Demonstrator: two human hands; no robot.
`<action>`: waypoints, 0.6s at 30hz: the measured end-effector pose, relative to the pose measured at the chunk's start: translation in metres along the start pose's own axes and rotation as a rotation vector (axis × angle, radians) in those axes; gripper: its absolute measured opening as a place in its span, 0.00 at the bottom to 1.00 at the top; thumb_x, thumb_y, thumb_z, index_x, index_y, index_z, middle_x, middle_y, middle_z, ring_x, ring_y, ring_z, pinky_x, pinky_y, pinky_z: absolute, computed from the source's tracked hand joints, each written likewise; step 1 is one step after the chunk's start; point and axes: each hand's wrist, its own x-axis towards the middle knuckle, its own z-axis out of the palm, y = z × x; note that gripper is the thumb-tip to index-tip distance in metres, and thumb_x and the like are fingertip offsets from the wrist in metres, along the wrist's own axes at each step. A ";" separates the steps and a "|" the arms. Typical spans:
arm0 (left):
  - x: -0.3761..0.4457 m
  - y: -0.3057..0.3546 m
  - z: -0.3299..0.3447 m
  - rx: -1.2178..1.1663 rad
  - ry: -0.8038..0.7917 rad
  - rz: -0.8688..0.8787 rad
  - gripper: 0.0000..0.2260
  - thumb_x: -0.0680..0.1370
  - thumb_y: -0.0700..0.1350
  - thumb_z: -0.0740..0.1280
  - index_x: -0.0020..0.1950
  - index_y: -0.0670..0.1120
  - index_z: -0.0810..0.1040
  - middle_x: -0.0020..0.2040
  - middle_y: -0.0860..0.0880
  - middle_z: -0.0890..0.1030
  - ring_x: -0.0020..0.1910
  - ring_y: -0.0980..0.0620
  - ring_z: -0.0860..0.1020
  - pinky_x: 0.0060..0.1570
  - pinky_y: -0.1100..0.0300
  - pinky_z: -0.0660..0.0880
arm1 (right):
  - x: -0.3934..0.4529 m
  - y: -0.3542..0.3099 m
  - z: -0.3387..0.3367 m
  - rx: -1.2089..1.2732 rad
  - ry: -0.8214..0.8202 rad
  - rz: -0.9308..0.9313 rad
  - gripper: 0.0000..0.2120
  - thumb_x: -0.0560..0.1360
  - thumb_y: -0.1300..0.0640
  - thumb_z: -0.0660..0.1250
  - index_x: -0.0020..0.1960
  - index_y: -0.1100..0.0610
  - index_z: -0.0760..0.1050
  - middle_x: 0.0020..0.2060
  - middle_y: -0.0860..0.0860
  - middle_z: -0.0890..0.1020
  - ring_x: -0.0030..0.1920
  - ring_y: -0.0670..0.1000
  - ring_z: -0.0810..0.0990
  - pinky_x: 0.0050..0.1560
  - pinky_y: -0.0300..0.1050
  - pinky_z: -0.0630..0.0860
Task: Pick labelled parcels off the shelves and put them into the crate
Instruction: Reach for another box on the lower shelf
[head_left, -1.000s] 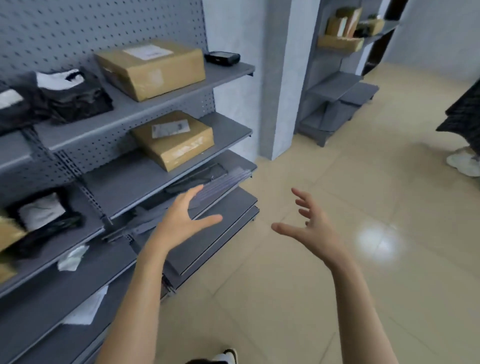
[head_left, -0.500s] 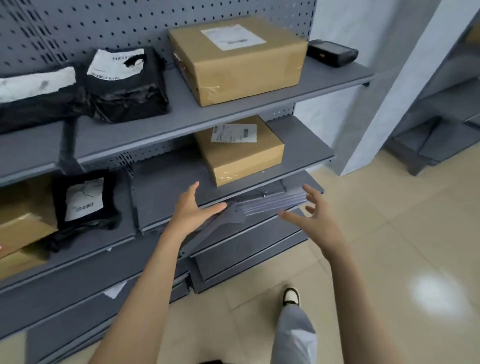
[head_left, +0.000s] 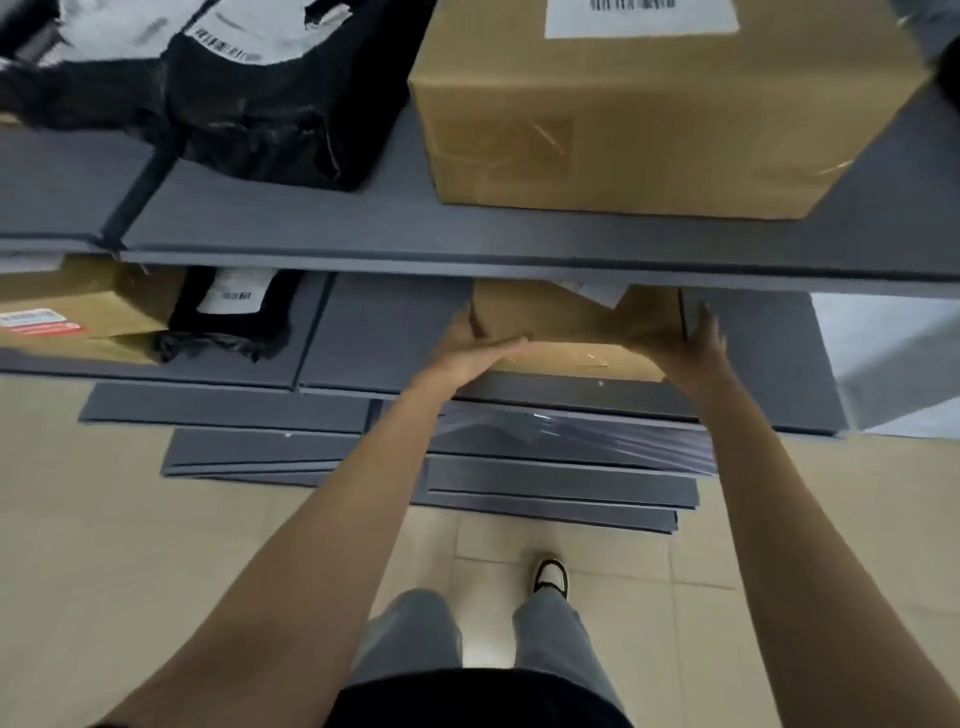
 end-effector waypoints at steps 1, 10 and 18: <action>0.004 0.002 0.003 0.009 0.002 -0.004 0.32 0.69 0.52 0.74 0.68 0.50 0.64 0.53 0.59 0.72 0.56 0.57 0.69 0.54 0.67 0.64 | 0.008 0.000 0.003 -0.014 -0.016 0.007 0.50 0.67 0.51 0.76 0.77 0.54 0.46 0.74 0.60 0.55 0.73 0.63 0.56 0.73 0.59 0.56; 0.008 0.005 0.001 0.012 0.106 -0.016 0.34 0.67 0.45 0.77 0.68 0.42 0.65 0.55 0.51 0.73 0.54 0.54 0.72 0.49 0.70 0.67 | 0.012 0.015 0.007 0.154 -0.073 -0.014 0.46 0.65 0.57 0.77 0.74 0.52 0.54 0.69 0.55 0.63 0.67 0.58 0.66 0.69 0.52 0.65; -0.047 -0.018 -0.064 -0.065 0.081 0.107 0.33 0.63 0.39 0.79 0.63 0.52 0.67 0.54 0.59 0.72 0.50 0.63 0.72 0.36 0.77 0.71 | -0.101 0.016 0.027 0.161 -0.080 -0.032 0.46 0.64 0.57 0.78 0.74 0.52 0.56 0.63 0.50 0.63 0.52 0.45 0.67 0.55 0.44 0.65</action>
